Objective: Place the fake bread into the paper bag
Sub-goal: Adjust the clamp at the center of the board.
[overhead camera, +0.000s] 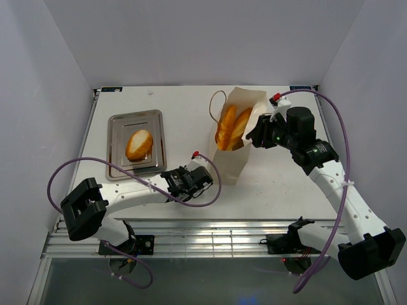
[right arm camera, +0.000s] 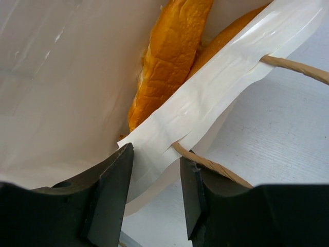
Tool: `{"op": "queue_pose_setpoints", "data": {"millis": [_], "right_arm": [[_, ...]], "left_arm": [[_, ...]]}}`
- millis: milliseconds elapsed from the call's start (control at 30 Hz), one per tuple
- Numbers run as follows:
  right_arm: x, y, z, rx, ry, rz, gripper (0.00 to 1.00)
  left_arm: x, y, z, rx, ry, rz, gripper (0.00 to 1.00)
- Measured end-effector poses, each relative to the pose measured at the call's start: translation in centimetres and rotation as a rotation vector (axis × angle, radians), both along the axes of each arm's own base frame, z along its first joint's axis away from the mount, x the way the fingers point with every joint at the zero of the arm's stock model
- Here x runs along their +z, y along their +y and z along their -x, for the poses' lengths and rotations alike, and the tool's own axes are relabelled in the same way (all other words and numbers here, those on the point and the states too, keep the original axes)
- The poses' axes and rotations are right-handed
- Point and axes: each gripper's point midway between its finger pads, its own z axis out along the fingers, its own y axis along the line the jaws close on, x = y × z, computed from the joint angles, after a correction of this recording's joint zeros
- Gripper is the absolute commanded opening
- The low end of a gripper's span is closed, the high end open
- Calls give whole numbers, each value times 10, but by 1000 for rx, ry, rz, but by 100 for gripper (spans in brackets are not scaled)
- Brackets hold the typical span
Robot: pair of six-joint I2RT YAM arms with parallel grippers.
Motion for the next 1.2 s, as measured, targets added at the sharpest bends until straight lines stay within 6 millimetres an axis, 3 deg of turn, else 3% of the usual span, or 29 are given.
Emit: {"op": "queue_pose_setpoints", "data": {"millis": [167,300,467,700,733,933,1200], "right_arm": [[6,1,-8,-12,9,10,40],[9,-4,-17,-53,15,36,29],[20,-17,-32,-130,4,82,16],[24,-48,-49,-229,-8,133,16],[23,-52,-50,-236,-8,139,16],[23,-68,-54,-253,4,154,15],[27,-60,-50,-189,1,126,14]], "left_arm": [[-2,-9,-1,-20,12,46,17],[-6,-11,-1,-22,29,66,18],[-5,-13,-2,5,30,114,28],[19,-16,-3,75,13,269,32],[19,-18,-2,73,18,286,40],[-2,-26,10,4,103,329,62],[-17,-37,0,-59,136,336,64]]}}
